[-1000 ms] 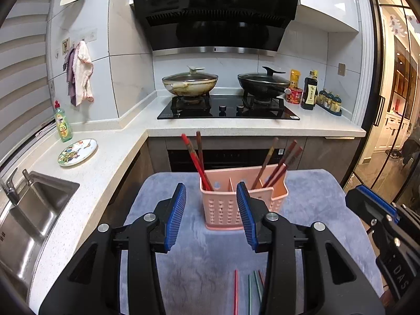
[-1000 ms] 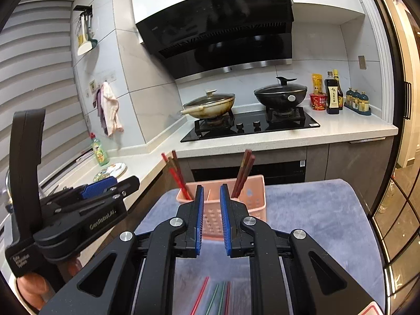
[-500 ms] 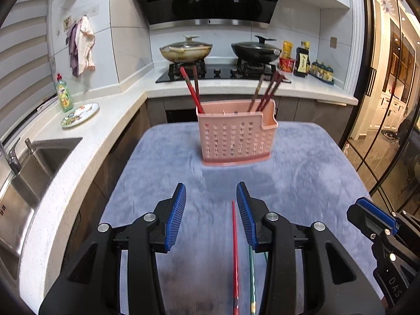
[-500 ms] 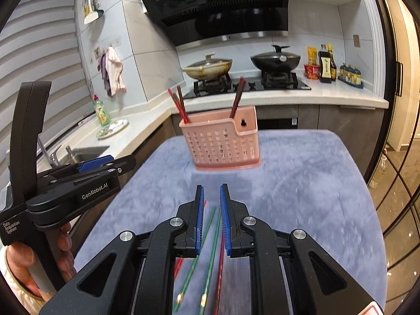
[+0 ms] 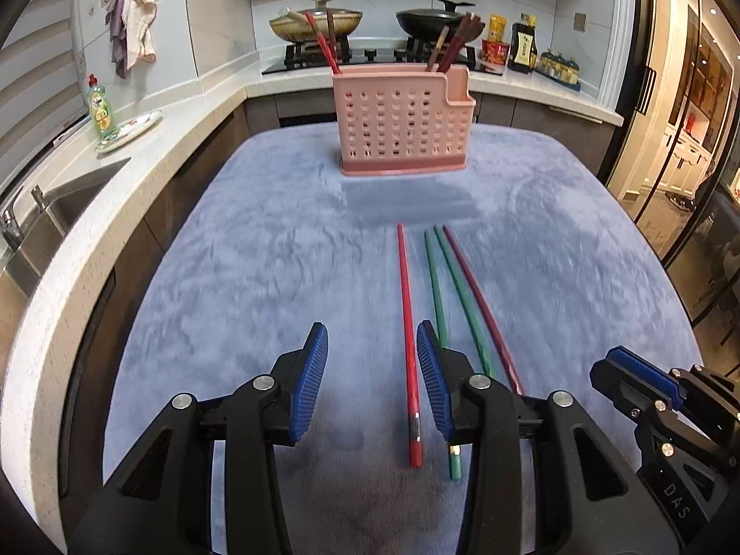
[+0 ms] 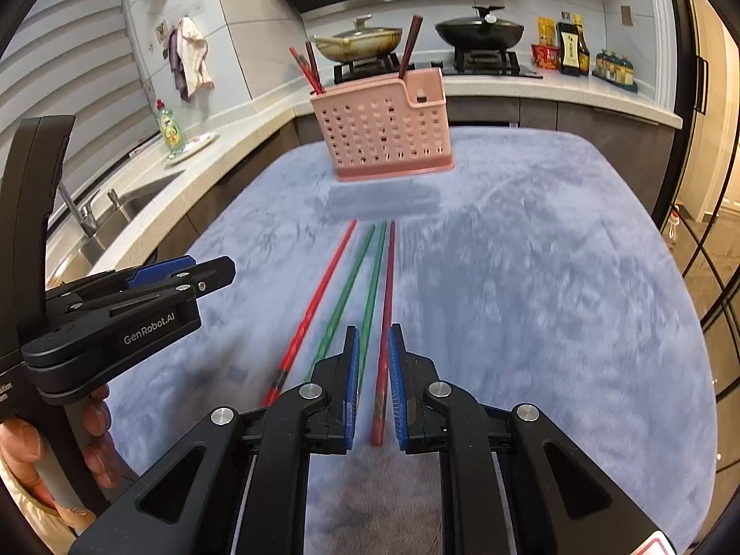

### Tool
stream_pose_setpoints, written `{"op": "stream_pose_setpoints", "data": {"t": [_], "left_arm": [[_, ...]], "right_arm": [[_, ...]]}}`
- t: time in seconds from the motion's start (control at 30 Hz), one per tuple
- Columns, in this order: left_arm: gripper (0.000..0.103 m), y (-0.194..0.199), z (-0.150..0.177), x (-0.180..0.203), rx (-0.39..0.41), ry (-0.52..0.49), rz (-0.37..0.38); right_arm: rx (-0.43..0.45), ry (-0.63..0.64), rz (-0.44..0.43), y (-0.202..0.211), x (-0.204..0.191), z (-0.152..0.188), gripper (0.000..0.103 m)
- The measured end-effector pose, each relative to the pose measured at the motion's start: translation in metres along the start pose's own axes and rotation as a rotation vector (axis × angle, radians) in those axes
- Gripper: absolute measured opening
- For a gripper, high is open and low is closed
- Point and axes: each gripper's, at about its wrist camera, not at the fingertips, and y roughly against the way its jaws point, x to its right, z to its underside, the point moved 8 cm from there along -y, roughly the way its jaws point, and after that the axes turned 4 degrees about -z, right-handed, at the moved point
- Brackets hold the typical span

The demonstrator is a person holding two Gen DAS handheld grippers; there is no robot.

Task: Organize utensils
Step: 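Move both open tools back down to the remaining chopsticks on the cloth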

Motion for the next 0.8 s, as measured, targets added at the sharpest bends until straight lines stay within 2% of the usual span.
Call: {"op": "stream_pose_setpoints", "data": {"t": [0.27, 0.8], "left_arm": [[0.038, -0.010, 0.030, 0.009, -0.053, -0.021, 0.004], [0.038, -0.029, 0.050, 0.016, -0.110, -0.049, 0.000]], "right_arm": [[-0.042, 0.000, 0.004, -0.011, -0.002, 0.022, 0.014], [-0.101, -0.018, 0.004, -0.035, 0.003, 0.042, 0.014]]}}
